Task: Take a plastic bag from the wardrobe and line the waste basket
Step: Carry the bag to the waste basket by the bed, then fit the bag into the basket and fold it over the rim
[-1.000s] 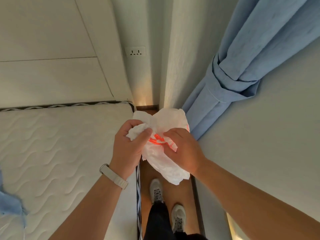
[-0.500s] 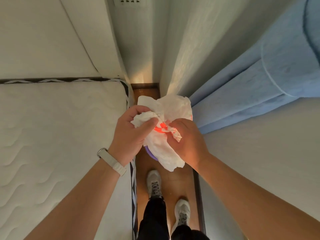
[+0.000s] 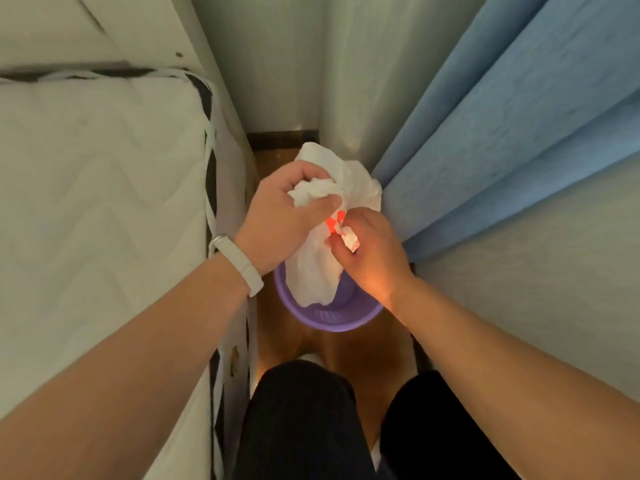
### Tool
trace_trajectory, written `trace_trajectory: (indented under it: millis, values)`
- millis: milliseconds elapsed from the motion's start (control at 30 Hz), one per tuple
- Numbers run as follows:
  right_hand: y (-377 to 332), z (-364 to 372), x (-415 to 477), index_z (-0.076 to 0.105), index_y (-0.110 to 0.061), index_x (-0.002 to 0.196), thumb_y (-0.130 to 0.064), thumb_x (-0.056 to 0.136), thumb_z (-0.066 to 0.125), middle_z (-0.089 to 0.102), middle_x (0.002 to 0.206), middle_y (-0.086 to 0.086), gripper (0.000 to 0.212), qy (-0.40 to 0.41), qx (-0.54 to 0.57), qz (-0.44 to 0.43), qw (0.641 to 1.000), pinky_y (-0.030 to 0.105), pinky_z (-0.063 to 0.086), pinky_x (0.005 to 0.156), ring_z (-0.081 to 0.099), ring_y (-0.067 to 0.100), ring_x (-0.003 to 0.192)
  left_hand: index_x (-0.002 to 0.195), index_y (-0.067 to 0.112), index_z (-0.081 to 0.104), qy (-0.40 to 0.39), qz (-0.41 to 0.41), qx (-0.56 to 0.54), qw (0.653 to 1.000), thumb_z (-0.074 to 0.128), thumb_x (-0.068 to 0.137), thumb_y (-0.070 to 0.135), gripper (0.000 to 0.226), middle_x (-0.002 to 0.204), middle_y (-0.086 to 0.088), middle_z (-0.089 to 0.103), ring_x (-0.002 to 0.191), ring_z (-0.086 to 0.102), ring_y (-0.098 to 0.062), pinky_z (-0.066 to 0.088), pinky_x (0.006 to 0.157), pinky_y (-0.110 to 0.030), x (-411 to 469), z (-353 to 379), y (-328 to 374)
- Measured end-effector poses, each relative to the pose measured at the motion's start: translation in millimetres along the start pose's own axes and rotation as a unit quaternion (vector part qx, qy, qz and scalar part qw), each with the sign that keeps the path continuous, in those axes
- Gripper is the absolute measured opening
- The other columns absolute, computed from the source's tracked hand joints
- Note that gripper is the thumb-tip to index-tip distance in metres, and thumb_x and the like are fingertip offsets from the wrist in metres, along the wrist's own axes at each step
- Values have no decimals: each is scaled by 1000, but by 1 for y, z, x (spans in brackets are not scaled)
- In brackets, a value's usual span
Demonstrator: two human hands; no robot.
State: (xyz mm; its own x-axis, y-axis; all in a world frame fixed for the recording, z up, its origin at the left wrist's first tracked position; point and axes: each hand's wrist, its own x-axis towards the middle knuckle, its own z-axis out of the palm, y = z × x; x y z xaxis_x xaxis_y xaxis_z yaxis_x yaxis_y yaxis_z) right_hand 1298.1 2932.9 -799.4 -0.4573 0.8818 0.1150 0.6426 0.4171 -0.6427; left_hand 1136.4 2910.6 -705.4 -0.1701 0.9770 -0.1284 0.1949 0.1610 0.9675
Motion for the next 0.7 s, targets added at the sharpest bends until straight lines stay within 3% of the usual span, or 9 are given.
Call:
trace_trajectory:
  millis: [167,300,433,600,700]
  values:
    - [52,43,-9,50,-25,81,-30,90,58,52,85,-10,13,18,-3,10,1000,34,45,73,54,18,87,88,29,66,-6,-26,-21,999,73,83,20,12,105,-4,65,103,63,-24,55,90,-55,0,31,-61]
    - [76,67,-29,64,-16,88,-28,91,59,64,88,-5,13,13,6,6,1000,39,49,79,56,14,87,91,26,67,13,-60,-19,998,71,76,30,16,115,-5,63,110,61,-25,53,94,-55,-8,44,-89]
    - [85,79,-47,61,-14,82,-22,86,62,62,81,-1,9,24,52,-14,998,45,48,72,56,19,81,84,31,69,33,-84,-33,995,71,73,29,11,107,-7,67,102,66,-28,56,89,-57,-18,48,-95]
    - [99,80,-66,65,-13,105,-23,80,66,67,103,-1,27,84,88,-62,991,37,48,87,60,18,98,94,30,69,49,-91,-31,994,70,80,24,15,107,-2,69,101,67,-26,57,88,-54,-32,47,-104]
    - [102,70,-62,57,-21,116,-34,83,58,57,114,-9,35,101,97,-51,989,21,42,93,50,6,106,94,31,68,45,-89,-13,995,68,86,18,15,108,0,70,102,66,-26,56,89,-53,-38,46,-104]
